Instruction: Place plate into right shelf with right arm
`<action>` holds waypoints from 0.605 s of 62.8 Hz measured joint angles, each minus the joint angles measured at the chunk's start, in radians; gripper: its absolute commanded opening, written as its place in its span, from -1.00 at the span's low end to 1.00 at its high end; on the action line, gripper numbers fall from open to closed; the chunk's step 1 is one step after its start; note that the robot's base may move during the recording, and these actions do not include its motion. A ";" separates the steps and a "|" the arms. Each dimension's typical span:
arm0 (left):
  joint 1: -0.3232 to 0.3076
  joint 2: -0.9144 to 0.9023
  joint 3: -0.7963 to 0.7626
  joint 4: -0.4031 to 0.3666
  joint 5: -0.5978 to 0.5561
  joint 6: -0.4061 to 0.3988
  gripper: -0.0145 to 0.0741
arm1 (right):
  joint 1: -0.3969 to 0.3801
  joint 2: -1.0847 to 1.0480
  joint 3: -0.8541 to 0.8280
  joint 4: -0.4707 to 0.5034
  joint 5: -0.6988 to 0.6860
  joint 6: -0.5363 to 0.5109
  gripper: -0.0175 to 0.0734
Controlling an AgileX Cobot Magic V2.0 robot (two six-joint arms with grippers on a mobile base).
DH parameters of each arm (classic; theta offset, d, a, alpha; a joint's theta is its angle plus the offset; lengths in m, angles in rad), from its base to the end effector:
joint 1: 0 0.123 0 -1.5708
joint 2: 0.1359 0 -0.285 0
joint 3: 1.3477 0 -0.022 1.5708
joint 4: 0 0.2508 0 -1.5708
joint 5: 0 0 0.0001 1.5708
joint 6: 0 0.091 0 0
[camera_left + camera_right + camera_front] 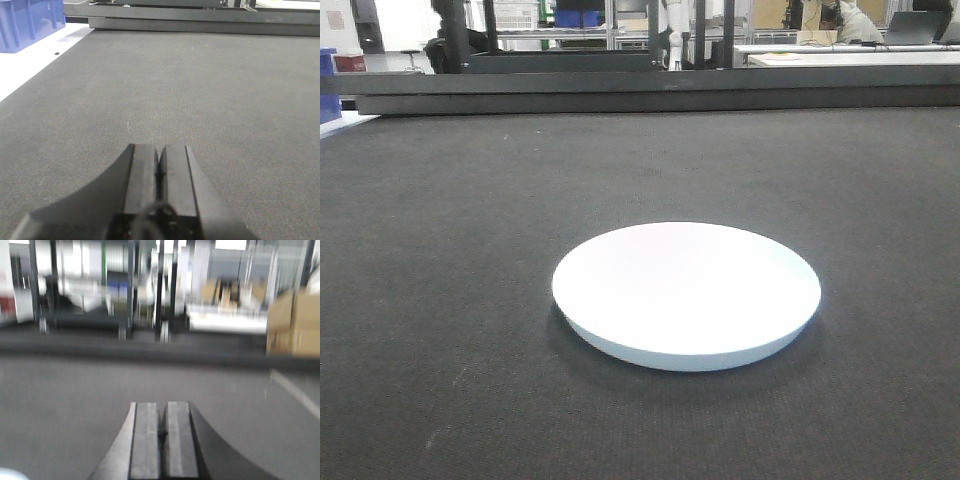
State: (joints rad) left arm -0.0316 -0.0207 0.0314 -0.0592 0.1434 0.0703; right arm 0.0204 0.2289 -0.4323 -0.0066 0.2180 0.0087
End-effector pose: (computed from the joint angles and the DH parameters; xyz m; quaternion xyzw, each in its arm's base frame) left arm 0.0560 -0.0025 0.1907 0.0187 0.7300 -0.0099 0.6831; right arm 0.0585 0.0011 0.3241 -0.0057 0.6810 0.0078 0.7323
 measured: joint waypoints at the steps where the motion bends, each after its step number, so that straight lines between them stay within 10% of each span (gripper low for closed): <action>1: 0.000 0.000 0.000 0.000 0.000 0.000 -0.78 | 0.000 0.012 -0.006 0.000 0.013 0.000 -0.50; 38: 0.000 0.000 0.000 0.000 0.000 0.000 -0.78 | 0.000 0.548 -0.216 0.000 0.648 0.002 -0.50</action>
State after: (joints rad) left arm -0.0316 -0.0207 0.0314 -0.0592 0.1434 0.0703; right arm 0.0204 0.7767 -0.6481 -0.0066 0.8657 0.0105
